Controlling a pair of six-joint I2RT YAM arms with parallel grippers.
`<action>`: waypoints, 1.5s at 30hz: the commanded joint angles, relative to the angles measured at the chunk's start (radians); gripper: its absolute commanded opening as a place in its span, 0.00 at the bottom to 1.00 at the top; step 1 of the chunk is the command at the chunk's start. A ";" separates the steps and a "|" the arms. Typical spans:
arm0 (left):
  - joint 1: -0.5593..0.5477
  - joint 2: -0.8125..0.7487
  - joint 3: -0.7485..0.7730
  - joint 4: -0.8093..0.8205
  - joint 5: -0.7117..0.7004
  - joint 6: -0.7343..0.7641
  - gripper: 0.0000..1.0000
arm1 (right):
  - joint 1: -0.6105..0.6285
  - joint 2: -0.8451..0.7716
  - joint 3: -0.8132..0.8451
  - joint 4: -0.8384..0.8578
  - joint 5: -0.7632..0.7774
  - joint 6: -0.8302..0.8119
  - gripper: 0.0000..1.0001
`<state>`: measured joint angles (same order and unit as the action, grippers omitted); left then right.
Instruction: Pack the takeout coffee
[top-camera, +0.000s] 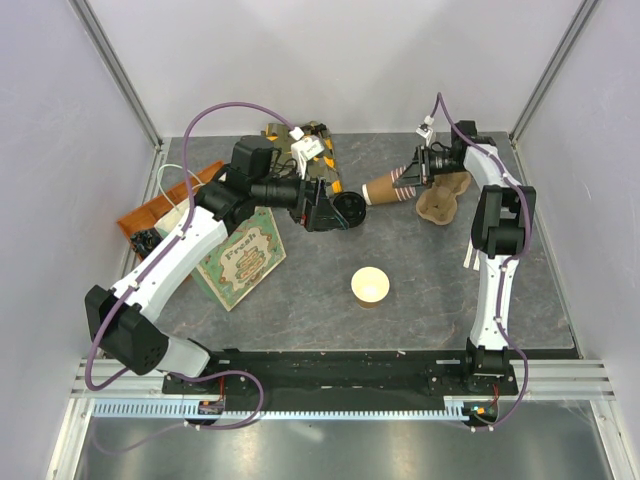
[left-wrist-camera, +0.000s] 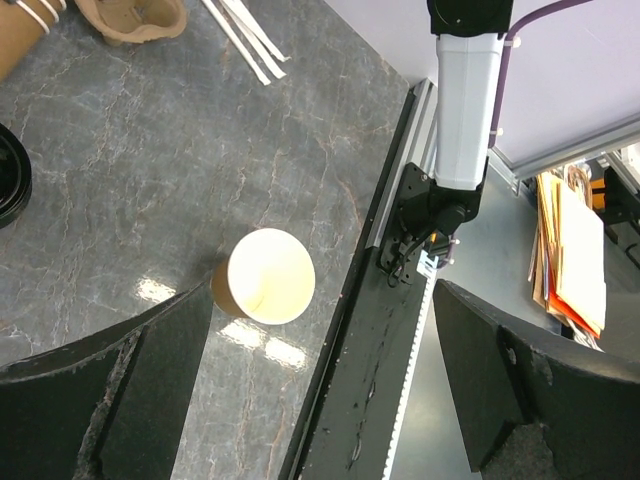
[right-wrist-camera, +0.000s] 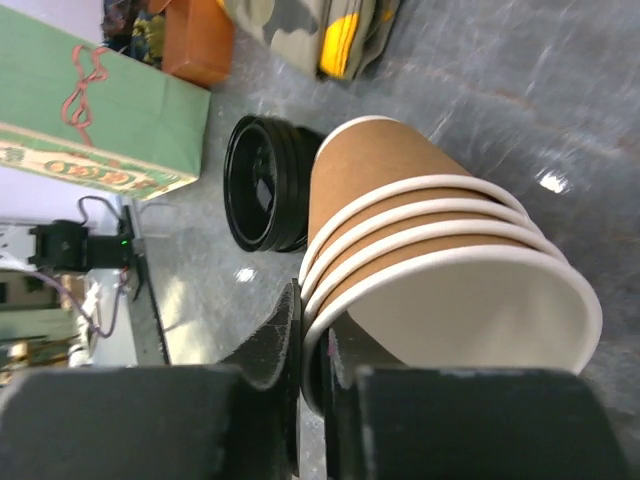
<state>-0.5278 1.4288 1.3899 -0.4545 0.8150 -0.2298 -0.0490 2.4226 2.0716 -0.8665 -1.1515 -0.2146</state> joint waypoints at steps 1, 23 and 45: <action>0.008 -0.007 -0.002 0.037 0.016 -0.008 0.99 | -0.003 -0.046 0.105 -0.003 0.071 -0.022 0.03; 0.023 -0.070 -0.022 0.001 0.009 0.000 0.99 | 0.333 -0.157 0.248 -0.328 1.145 -0.721 0.05; 0.037 -0.082 -0.034 -0.004 0.046 0.020 0.99 | 0.342 -0.085 0.260 -0.292 1.217 -0.841 0.26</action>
<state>-0.4965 1.3712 1.3544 -0.4706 0.8230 -0.2298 0.2897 2.3421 2.2940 -1.1744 0.0509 -1.0298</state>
